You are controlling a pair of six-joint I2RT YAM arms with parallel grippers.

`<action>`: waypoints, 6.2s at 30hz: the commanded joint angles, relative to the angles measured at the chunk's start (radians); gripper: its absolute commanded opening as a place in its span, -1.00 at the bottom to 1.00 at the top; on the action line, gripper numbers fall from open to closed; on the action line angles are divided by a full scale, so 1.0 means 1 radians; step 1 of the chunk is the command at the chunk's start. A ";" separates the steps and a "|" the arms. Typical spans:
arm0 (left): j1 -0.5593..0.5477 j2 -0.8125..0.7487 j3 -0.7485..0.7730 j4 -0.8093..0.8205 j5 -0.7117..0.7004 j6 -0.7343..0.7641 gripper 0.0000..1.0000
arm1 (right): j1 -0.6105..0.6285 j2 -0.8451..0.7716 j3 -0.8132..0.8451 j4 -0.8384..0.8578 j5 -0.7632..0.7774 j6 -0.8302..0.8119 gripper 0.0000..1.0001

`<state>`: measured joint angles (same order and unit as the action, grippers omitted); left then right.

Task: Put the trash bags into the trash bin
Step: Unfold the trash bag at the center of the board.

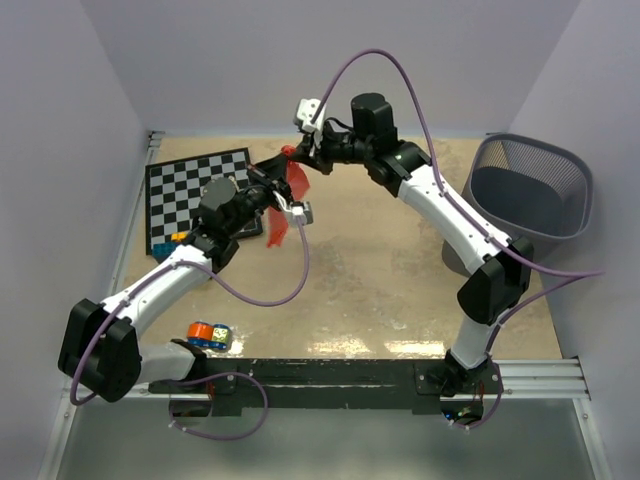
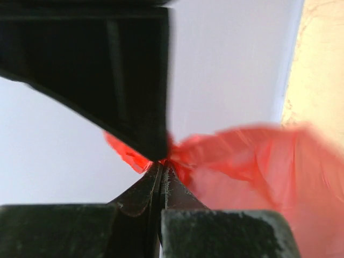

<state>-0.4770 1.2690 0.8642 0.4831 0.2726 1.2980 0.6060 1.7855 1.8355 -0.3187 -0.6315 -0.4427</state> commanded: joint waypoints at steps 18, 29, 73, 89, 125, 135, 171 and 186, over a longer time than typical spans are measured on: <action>0.089 -0.145 -0.086 0.115 0.195 0.056 -1.00 | -0.219 0.103 0.614 -0.600 -0.284 -0.186 0.18; 0.092 -0.198 -0.143 0.181 0.321 0.084 -1.00 | -0.120 0.087 0.312 -0.253 -0.164 -0.206 0.08; 0.087 -0.145 -0.116 0.318 0.226 -0.080 -1.00 | -0.028 0.104 0.291 -0.122 -0.341 -0.013 -1.00; 0.068 -0.171 -0.022 0.223 0.139 -0.410 -1.00 | -0.020 0.063 0.286 -0.102 -0.257 -0.040 0.11; 0.172 -0.266 0.278 -0.466 0.194 -1.146 -0.72 | -0.144 0.112 0.153 0.380 -0.698 0.685 -1.00; 0.172 -0.088 0.430 -0.431 0.431 -1.117 -0.78 | -0.129 0.081 0.130 0.350 -0.669 0.653 -1.00; 0.169 0.055 0.581 -0.695 0.711 -0.928 -1.00 | -0.088 0.121 0.289 0.008 -0.472 0.273 -0.89; 0.172 -0.106 0.427 -0.601 0.574 -0.994 -1.00 | -0.095 0.066 0.220 -0.138 -0.234 0.079 -0.99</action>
<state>-0.3038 1.2186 1.3064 -0.1352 0.8146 0.3210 0.5167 1.9106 2.0605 -0.4549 -0.9607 -0.3012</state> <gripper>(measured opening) 0.012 0.011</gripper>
